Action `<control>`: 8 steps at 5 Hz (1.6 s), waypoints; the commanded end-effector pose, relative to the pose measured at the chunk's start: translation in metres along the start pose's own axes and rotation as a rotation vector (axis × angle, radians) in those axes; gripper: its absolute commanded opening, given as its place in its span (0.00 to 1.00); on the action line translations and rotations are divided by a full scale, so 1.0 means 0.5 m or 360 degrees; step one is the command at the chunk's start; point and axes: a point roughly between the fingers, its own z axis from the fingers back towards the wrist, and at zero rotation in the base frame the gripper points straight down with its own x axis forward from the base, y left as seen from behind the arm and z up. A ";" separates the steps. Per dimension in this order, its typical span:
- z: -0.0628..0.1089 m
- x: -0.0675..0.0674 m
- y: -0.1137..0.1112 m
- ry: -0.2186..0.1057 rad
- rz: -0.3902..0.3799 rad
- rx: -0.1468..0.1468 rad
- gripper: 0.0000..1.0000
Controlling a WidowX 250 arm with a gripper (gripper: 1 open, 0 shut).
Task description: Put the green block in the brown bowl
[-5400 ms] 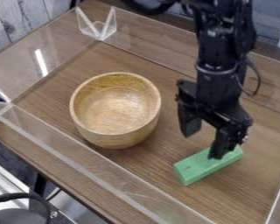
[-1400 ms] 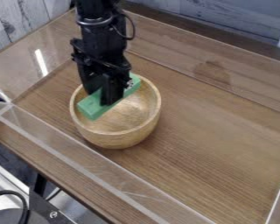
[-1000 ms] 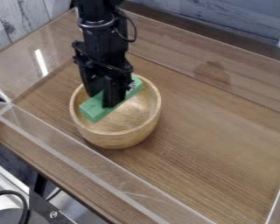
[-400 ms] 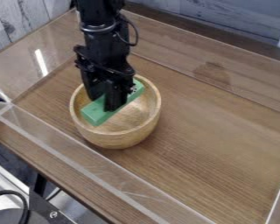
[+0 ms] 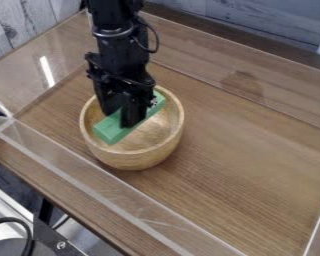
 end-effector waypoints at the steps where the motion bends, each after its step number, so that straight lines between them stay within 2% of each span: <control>1: 0.013 0.011 0.000 -0.0045 -0.0007 0.0013 0.00; 4: 0.008 0.012 0.005 -0.0025 0.0007 0.0001 0.00; 5: 0.014 0.012 0.005 -0.0021 0.0013 -0.0004 1.00; 6: 0.029 0.013 0.004 -0.0037 0.0018 -0.0008 1.00; 8: 0.019 0.017 0.005 -0.0026 0.0021 -0.0004 1.00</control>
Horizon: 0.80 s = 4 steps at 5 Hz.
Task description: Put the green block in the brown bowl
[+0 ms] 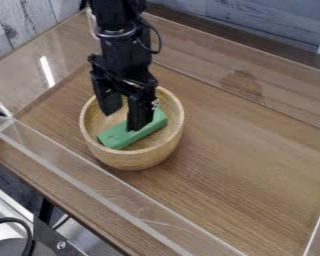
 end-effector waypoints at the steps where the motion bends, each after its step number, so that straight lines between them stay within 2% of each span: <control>1: 0.017 0.019 0.008 -0.0068 -0.0003 0.0034 1.00; 4: 0.016 0.025 0.009 -0.0069 0.0004 0.0038 1.00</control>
